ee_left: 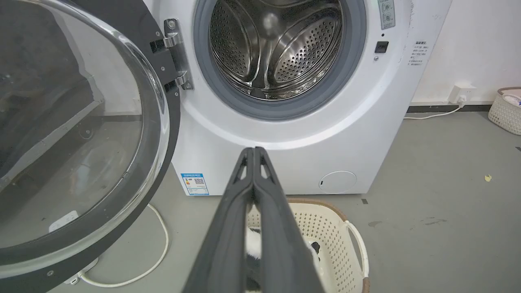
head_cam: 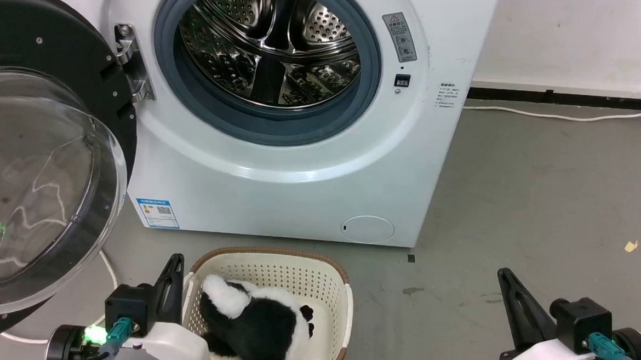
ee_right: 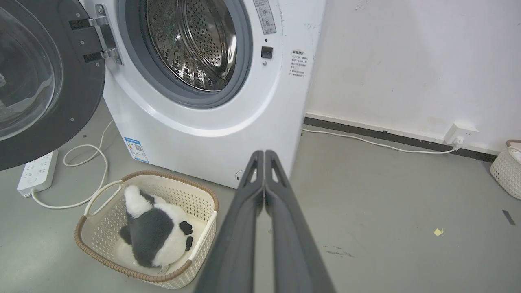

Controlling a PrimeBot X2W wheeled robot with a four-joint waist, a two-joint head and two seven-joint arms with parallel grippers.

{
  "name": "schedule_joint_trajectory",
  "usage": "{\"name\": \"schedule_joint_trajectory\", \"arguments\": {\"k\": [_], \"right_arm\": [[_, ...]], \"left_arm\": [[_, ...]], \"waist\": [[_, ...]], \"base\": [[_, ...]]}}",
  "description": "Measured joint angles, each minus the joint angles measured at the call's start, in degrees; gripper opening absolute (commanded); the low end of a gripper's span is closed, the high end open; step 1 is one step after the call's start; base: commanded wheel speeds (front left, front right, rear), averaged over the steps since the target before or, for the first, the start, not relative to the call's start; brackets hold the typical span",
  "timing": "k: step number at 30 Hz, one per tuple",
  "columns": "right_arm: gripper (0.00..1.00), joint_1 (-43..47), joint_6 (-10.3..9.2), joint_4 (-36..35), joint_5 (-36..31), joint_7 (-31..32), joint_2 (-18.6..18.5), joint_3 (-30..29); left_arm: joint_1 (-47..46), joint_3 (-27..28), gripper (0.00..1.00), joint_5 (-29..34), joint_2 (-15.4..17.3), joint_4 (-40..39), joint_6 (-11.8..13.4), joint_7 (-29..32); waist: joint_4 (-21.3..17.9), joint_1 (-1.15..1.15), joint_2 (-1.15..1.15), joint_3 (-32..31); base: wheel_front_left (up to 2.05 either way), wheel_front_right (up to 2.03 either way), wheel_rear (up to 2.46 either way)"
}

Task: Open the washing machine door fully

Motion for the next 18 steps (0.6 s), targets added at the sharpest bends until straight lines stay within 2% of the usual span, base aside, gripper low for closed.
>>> {"name": "schedule_joint_trajectory", "arguments": {"k": [18], "right_arm": [[0.00,0.0,0.00,0.0,0.0,0.0,0.0,0.0]], "left_arm": [[0.0,0.2,0.00,0.0,0.0,0.0,0.0,0.0]], "waist": [[0.0,0.00,0.00,0.0]], "base": [[0.00,0.00,0.00]]}}
